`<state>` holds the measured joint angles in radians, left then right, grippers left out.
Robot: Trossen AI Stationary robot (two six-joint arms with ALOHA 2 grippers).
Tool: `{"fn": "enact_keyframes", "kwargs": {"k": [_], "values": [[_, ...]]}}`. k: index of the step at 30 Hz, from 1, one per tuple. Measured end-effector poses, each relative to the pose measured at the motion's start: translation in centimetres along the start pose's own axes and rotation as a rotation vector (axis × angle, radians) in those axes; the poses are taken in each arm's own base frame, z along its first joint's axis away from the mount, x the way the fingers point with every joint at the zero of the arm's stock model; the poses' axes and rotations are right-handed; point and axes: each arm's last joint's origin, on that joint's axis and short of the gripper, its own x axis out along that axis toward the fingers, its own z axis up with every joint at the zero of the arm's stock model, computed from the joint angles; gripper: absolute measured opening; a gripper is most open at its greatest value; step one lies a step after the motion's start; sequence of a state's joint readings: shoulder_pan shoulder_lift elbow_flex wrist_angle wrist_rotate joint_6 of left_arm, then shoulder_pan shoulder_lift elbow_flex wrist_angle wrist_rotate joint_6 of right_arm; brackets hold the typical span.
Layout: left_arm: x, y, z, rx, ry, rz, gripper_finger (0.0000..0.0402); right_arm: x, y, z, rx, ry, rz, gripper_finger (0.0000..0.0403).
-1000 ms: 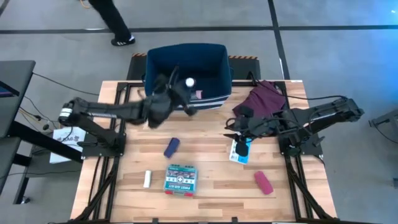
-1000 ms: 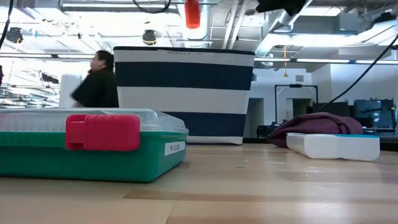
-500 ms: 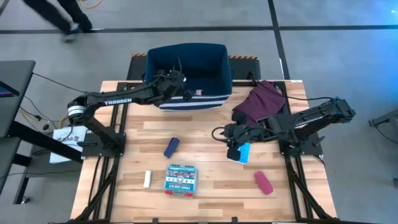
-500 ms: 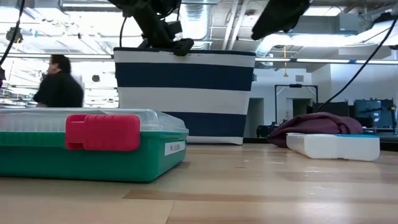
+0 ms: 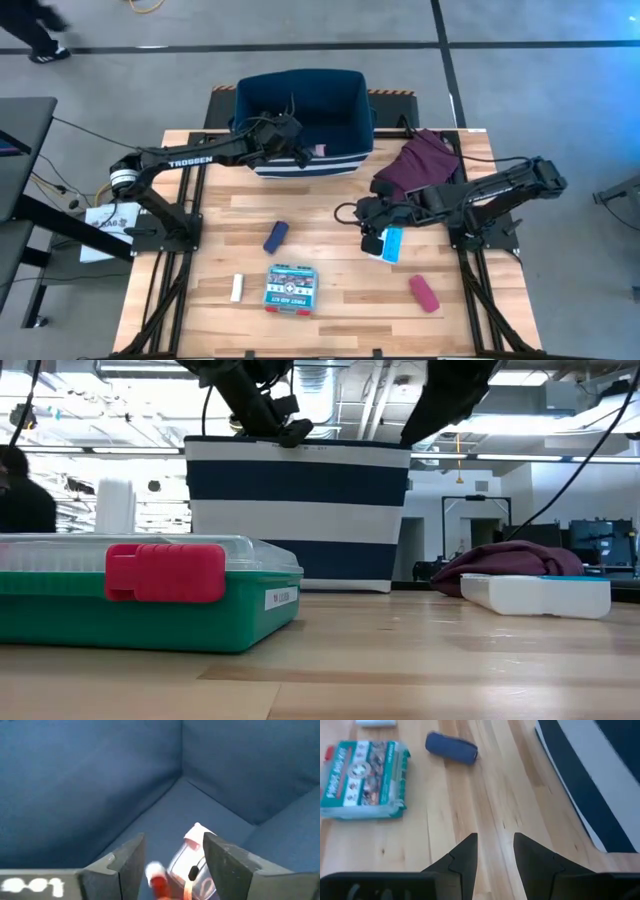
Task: Pick & place medical supplies in basket/bin
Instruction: Put the blue bandage into the blue bin
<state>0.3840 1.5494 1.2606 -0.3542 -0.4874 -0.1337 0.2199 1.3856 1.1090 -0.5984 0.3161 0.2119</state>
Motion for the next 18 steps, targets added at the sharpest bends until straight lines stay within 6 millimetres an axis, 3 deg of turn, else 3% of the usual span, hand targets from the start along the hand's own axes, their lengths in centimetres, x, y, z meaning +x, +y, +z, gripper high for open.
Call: {"fn": "enact_keyframes", "kwargs": {"k": [4,7,14,18], "values": [[-0.1,0.1,0.3,0.002,-0.016,0.036,0.0191,-0.2,0.1,0.0,-0.005,-0.001,0.004,0.0120],[-1.1,-0.1,1.6,0.011,-0.052,0.030,0.0191,-0.3,0.1,-0.1,-0.009,0.003,0.006,0.0120],[-7.3,-0.5,7.4,0.052,-0.275,-0.050,0.0192,-0.3,0.1,-0.3,-0.015,0.021,0.002,0.0120],[-11.7,-1.2,9.1,0.100,-0.309,-0.141,0.0192,-0.3,0.1,-0.3,-0.016,0.022,0.004,0.0120]]}}
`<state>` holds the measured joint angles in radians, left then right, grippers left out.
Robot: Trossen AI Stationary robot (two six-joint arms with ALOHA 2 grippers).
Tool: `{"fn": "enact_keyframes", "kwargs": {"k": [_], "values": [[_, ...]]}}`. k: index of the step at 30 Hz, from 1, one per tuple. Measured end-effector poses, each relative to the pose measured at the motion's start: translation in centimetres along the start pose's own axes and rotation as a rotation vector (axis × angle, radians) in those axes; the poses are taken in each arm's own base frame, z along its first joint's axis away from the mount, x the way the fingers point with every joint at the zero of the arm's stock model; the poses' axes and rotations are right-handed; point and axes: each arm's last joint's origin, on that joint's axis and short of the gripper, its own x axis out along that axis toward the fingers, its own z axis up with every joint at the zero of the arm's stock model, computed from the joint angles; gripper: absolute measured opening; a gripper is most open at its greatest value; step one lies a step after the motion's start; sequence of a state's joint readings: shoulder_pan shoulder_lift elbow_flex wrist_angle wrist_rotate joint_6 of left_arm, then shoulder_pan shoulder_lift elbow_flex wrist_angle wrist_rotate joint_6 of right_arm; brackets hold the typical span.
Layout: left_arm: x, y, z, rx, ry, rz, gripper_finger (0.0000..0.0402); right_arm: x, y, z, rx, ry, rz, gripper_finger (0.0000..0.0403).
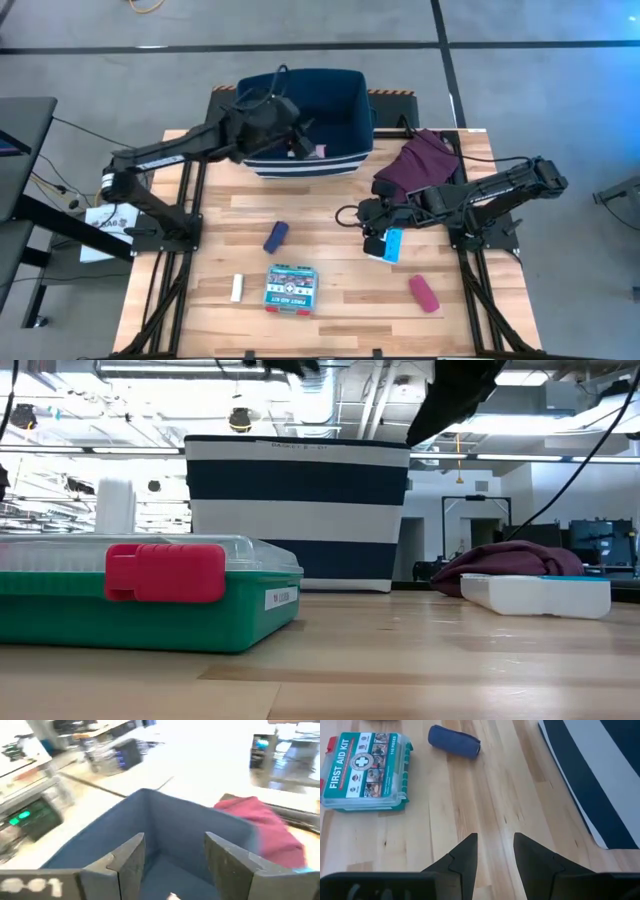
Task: Pick & place medical supplies in basket/bin
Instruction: Put the blue bandage into the blue bin
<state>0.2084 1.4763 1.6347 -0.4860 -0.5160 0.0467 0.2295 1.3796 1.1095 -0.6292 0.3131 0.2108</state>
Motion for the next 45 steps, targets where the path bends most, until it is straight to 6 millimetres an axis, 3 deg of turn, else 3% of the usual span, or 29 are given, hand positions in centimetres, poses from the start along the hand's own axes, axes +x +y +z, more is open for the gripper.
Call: {"fn": "enact_keyframes", "kwargs": {"k": [3,7,13,18,24,28,40,45], "values": [[-2.5,-1.6,-0.1,0.072,0.093,-0.134,0.0192,0.0,0.0,-0.2,-0.005,0.016,-0.003,0.0120],[-5.6,-4.7,-2.6,0.037,0.331,-0.267,0.0192,0.0,-0.1,-0.4,-0.012,0.039,-0.009,0.0120],[-9.6,-10.3,-9.0,-0.069,0.584,-0.251,0.0192,0.0,-0.1,-0.3,-0.012,0.033,-0.010,0.0120],[-10.7,-13.5,-15.3,-0.164,0.645,-0.183,0.0192,0.1,-0.3,0.0,0.004,0.011,-0.012,0.0120],[-9.7,-13.5,-22.1,-0.224,0.717,-0.060,0.0192,0.1,-0.4,0.3,0.018,-0.016,-0.010,0.0120],[-8.7,-13.6,-25.1,-0.279,0.751,-0.096,0.0192,0.1,-0.4,0.3,0.019,-0.021,-0.009,0.0120],[-7.1,-12.4,-29.2,-0.307,0.746,-0.096,0.0192,0.2,-0.5,0.5,0.029,-0.038,-0.009,0.0120],[-6.7,-12.6,-30.7,-0.374,0.713,-0.181,0.0192,0.2,-0.5,0.5,0.029,-0.038,-0.009,0.0120]]}}
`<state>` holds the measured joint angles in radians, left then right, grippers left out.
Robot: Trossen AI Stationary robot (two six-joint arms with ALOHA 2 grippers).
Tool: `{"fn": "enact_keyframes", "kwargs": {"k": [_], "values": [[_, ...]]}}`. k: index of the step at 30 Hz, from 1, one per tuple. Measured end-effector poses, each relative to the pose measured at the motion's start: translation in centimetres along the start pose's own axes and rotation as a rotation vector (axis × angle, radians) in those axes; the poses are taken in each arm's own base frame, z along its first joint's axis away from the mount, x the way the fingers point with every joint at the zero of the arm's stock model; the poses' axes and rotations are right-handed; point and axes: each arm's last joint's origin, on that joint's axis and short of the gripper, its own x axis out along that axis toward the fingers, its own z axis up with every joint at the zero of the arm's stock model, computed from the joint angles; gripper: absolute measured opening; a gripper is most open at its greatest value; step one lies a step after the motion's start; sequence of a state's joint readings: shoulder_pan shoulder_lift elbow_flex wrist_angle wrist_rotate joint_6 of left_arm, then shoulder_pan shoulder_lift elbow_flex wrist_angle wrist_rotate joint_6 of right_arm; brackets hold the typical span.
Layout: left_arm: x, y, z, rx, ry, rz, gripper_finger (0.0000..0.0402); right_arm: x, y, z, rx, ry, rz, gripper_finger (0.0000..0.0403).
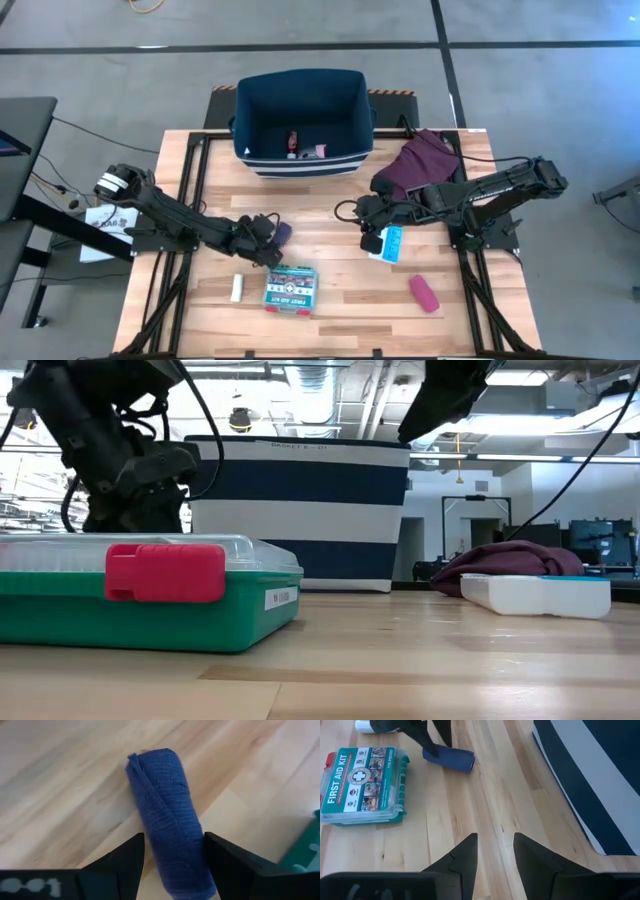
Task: Pick & place medical supplies in basket/bin
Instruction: Put the blue bandage into the blue bin
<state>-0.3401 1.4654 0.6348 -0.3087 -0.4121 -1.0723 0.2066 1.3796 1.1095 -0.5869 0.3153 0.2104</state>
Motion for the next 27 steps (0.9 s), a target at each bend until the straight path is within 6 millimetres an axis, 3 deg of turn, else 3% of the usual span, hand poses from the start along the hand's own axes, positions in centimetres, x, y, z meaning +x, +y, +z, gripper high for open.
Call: {"fn": "enact_keyframes", "kwargs": {"k": [5,12,16,21,27], "values": [[0.5,0.0,-0.3,0.019,-0.040,-0.081,0.0179,0.0,0.0,0.0,0.001,-0.001,0.000,0.0120],[0.4,-0.2,0.0,0.045,-0.057,-0.077,0.0094,0.0,0.0,0.1,0.004,-0.011,0.002,0.0120],[-0.7,-1.3,1.4,0.101,-0.136,-0.088,0.0073,0.0,0.1,0.3,0.010,-0.031,0.006,0.0120],[-5.0,-3.6,5.2,0.188,-0.305,-0.145,0.0080,0.0,0.1,0.4,0.012,-0.039,0.009,0.0120],[-13.6,-3.7,11.5,0.265,-0.568,-0.014,0.0079,0.0,0.1,0.4,0.013,-0.039,0.008,0.0120]]}}
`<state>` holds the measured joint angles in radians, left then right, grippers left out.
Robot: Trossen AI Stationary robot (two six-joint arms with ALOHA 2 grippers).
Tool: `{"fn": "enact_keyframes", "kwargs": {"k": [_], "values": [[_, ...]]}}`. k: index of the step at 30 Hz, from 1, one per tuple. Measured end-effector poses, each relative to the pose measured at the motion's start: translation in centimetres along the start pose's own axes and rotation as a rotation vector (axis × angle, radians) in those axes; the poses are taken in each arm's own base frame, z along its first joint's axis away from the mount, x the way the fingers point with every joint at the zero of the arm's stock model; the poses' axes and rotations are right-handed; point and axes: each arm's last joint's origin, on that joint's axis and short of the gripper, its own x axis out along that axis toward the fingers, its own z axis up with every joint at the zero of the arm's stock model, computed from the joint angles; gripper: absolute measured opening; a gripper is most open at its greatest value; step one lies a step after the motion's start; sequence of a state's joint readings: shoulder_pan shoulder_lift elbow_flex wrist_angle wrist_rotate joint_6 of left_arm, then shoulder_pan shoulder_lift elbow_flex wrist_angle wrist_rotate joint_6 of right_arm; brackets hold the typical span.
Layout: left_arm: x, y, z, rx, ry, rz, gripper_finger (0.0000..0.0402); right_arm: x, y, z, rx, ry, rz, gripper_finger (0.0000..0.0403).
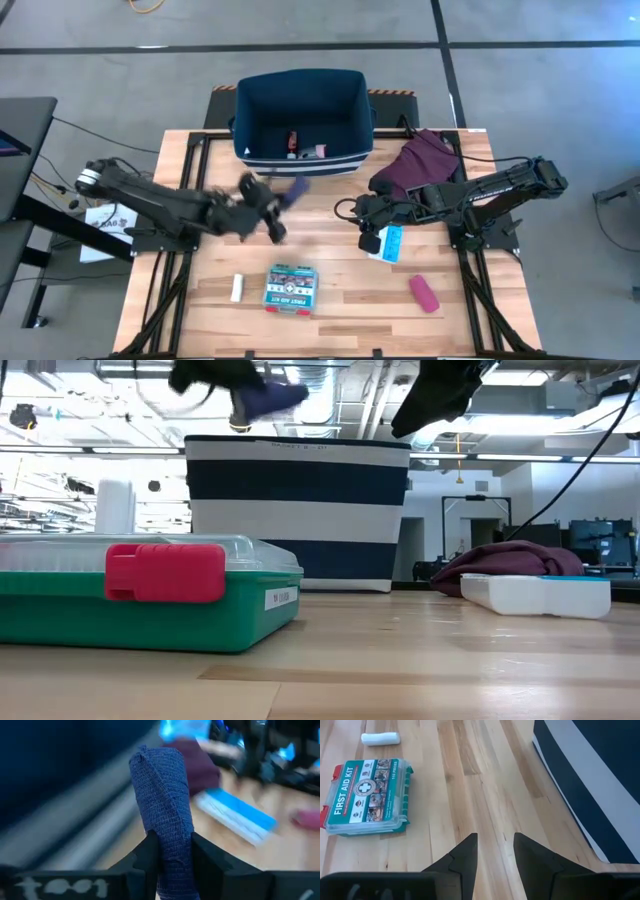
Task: Pick & place medical supplies in basket/bin
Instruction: Put the blue bandage into the blue bin, then put the pink bandage into the blue bin
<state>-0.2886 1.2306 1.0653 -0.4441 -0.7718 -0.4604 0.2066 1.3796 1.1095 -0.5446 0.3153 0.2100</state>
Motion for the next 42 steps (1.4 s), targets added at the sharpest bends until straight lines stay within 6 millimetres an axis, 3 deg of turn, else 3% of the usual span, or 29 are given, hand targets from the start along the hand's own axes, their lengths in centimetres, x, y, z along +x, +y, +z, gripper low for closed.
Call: {"fn": "enact_keyframes", "kwargs": {"k": [3,7,14,18,24,33,42], "values": [[-1.5,1.7,3.6,0.077,-0.093,0.102,0.0078,0.0,0.0,0.0,0.000,-0.002,0.001,0.0120],[-1.6,5.0,6.1,0.076,-0.094,0.257,0.0078,0.0,0.0,0.1,0.002,-0.007,0.001,0.0120],[2.8,11.1,5.4,-0.023,0.131,0.480,0.0080,0.0,0.0,0.1,0.005,-0.014,0.003,0.0120],[5.6,13.2,5.5,-0.059,0.189,0.469,0.0096,0.0,0.1,0.3,0.015,-0.025,0.006,0.0120],[8.0,14.8,5.9,-0.050,0.203,0.328,0.0128,0.0,0.1,0.3,0.035,-0.027,0.008,0.0120],[8.0,15.4,5.7,-0.023,0.227,0.369,0.0163,0.0,0.1,0.3,0.035,-0.027,0.009,0.0120],[8.1,15.6,5.8,-0.024,0.216,0.403,0.0164,0.0,0.1,0.3,0.033,-0.027,0.009,0.0120]]}}
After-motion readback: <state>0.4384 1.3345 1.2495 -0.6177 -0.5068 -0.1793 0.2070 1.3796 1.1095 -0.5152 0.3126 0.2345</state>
